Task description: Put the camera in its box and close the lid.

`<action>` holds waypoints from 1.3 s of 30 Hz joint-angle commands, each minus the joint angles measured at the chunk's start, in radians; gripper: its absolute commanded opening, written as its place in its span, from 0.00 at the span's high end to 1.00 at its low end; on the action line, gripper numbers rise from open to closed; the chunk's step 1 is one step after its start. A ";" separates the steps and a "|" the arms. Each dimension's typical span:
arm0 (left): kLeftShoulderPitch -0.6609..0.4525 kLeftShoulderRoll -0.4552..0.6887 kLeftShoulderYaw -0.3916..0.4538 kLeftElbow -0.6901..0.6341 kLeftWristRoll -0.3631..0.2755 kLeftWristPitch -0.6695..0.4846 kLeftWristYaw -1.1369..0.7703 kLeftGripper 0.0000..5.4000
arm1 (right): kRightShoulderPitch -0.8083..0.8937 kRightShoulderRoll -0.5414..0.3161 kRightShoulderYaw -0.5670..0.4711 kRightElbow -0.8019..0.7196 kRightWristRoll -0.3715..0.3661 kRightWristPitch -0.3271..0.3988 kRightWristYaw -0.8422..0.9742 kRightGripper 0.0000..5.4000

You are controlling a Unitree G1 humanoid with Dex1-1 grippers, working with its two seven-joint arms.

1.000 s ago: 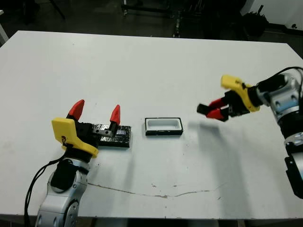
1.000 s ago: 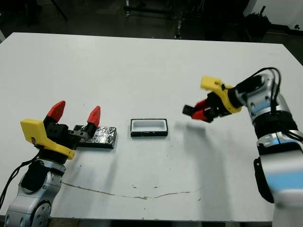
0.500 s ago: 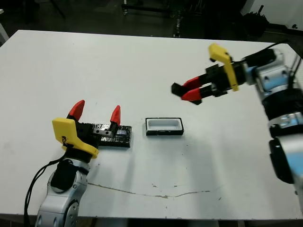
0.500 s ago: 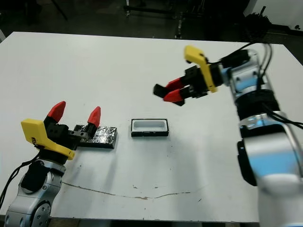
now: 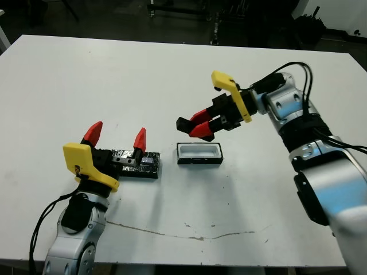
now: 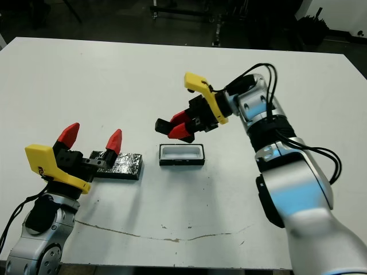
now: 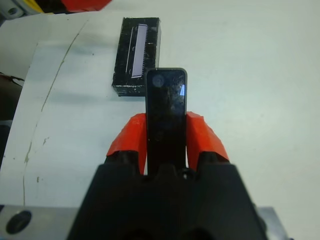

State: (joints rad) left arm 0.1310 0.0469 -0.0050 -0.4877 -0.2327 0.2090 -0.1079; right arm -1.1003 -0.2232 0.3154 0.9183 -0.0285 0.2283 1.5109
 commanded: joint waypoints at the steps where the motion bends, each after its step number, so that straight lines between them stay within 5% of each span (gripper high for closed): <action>1: 0.004 0.000 0.004 0.003 -0.006 -0.002 -0.004 0.00 | -0.021 0.002 0.012 0.024 -0.025 0.016 -0.027 0.69; 39: 0.009 -0.004 0.009 0.005 -0.013 -0.002 -0.015 0.00 | 0.034 0.021 0.054 0.075 -0.087 -0.001 -0.033 0.69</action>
State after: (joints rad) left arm 0.1346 0.0391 -0.0013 -0.4862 -0.2370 0.2021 -0.1183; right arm -1.0818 -0.1982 0.3656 0.9865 -0.1058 0.2381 1.4827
